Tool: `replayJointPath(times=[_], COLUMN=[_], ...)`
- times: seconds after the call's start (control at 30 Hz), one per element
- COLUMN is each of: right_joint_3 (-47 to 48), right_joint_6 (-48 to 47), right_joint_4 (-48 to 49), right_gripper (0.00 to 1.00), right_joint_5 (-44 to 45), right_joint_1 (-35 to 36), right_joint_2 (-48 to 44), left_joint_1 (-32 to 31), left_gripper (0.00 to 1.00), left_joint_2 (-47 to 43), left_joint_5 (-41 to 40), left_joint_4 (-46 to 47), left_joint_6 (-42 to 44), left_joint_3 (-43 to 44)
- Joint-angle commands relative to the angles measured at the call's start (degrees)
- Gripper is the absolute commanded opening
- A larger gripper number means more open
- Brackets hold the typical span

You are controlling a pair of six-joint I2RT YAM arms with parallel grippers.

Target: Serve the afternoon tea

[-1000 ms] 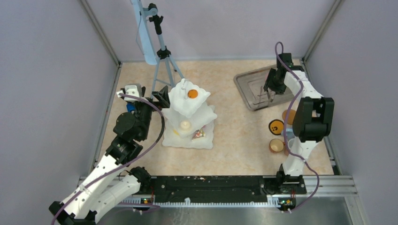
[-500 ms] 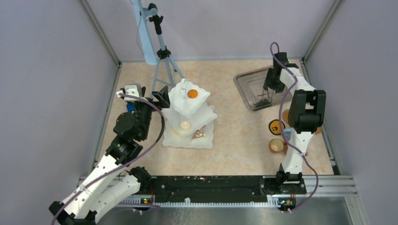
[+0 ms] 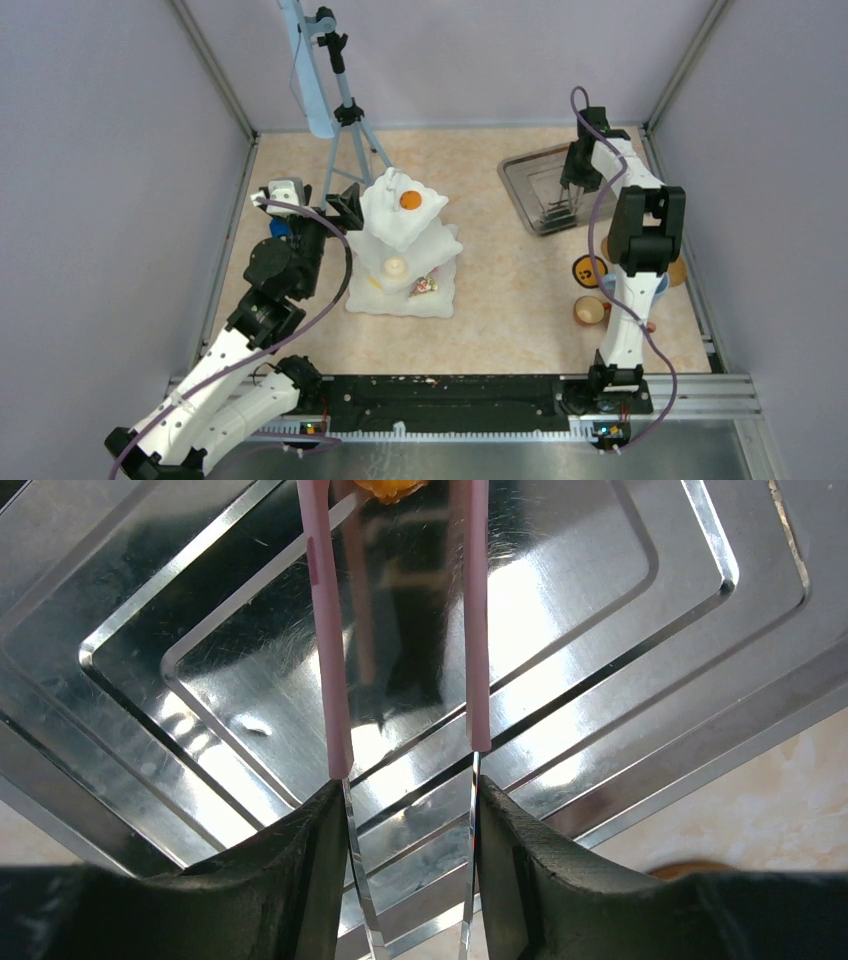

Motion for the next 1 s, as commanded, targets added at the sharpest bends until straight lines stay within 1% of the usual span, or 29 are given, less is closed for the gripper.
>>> replayJointPath(times=[0.0,0.1,0.17,0.2,0.37,0.53,0.63,0.77,0.9,0.97], right_joint_3=[2.54,1.52,-1.33,-3.30,-14.15,-26.87,-31.83,-36.12,-38.30,-38.43], right_joint_6=[-0.66,-1.11,-1.85,-2.17,-2.99,-2.37,-1.45,4.43,11.59,14.66], right_joint_4=[-0.65,-0.81,0.45,1.62,5.01,5.80,6.19,7.60,10.08,11.36], right_gripper=[0.36,0.24,0.15,0.12,0.08,0.05,0.04,0.03,0.01,0.00], right_joint_5=[1.36,1.81,1.63,1.62,-1.94,-8.68,-18.74,-33.44,-43.70,-46.72], right_joint_1=[0.84,1.17,1.31,1.43,1.52,1.49,1.52,1.58,2.83,4.98], right_joint_2=[-0.97,-3.73,-7.61,-10.42,-26.12,-41.76,-50.60,-61.36,-67.18,-68.86], left_joint_1=[0.27,0.29,0.24,0.22,0.29,0.24,0.29,0.26,0.28,0.28], left_gripper=[0.99,0.99,0.99,0.99,0.99,0.99,0.99,0.99,0.99,0.99], left_joint_2=[0.27,0.32,0.24,0.22,-0.11,-0.41,-0.39,-0.02,0.16,0.19], left_joint_5=[1.02,0.96,0.70,0.54,0.01,-0.66,-0.63,-0.90,-1.06,-1.23], left_joint_4=[0.76,0.71,0.67,0.67,0.66,0.67,0.84,0.74,0.85,0.85], left_joint_6=[-0.38,-0.28,-0.10,-0.06,0.23,0.45,0.49,0.56,0.71,0.79], left_joint_3=[0.86,0.98,0.94,0.94,0.94,0.90,0.84,0.84,0.77,0.78])
